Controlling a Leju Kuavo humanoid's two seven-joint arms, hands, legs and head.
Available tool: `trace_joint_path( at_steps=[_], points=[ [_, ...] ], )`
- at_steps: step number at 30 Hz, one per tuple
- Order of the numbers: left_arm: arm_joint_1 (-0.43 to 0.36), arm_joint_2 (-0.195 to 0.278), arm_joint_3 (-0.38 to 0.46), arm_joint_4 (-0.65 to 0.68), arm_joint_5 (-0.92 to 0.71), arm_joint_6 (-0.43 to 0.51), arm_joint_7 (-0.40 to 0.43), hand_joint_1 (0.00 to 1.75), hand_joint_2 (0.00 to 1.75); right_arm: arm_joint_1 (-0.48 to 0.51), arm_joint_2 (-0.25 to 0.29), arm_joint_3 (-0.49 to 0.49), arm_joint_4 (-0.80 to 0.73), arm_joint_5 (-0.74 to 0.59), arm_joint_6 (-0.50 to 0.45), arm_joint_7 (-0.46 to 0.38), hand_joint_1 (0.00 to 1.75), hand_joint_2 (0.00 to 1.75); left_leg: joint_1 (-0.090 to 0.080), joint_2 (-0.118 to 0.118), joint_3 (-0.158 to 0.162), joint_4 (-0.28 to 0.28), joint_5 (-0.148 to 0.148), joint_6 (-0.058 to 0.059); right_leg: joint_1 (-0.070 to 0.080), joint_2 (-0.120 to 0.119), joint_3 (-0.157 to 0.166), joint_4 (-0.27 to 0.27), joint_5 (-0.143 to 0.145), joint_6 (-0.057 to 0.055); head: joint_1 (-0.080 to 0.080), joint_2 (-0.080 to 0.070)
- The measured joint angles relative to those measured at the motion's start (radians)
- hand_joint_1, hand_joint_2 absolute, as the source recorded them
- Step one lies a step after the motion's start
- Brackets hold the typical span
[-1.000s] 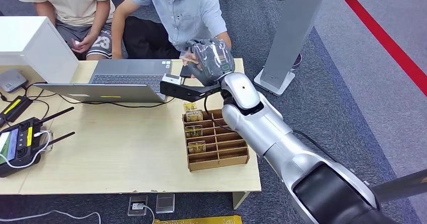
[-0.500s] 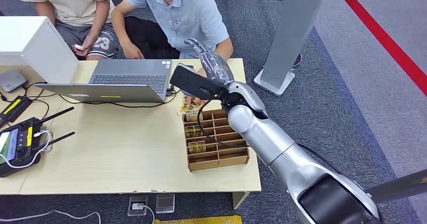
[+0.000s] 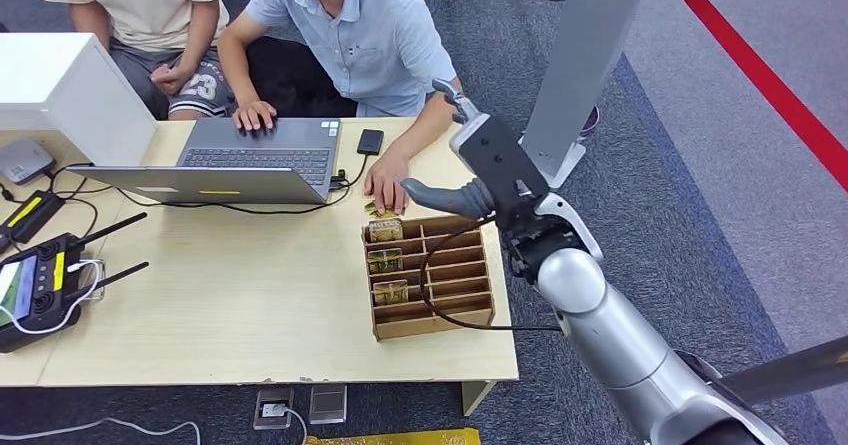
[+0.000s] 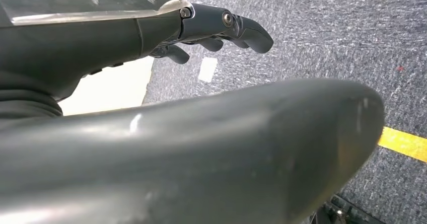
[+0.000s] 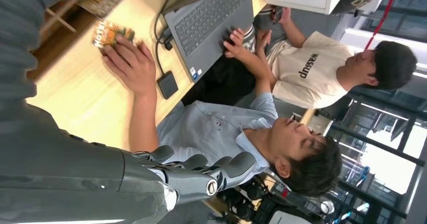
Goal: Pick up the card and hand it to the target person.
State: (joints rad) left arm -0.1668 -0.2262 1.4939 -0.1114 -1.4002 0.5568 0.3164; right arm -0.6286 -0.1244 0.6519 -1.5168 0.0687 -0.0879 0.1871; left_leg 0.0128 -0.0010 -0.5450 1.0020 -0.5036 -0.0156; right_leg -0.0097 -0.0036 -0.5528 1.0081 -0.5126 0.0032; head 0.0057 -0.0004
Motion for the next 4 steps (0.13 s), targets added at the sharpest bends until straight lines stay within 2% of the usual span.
trace_joint_path(
  at_steps=[4],
  points=[
    [-0.001, 0.000, 0.000, 0.000, 0.015, -0.001, -0.008, 0.00, 0.00, 0.074, -0.057, -0.003, -0.108, -0.005, 0.011, 0.011, 0.00, 1.75, 0.000, 0.000, 0.000, 0.000, 0.000, 0.000, 0.000, 0.000, 0.000, 0.000, 0.000, 0.000, -0.001, 0.000]
  ],
)
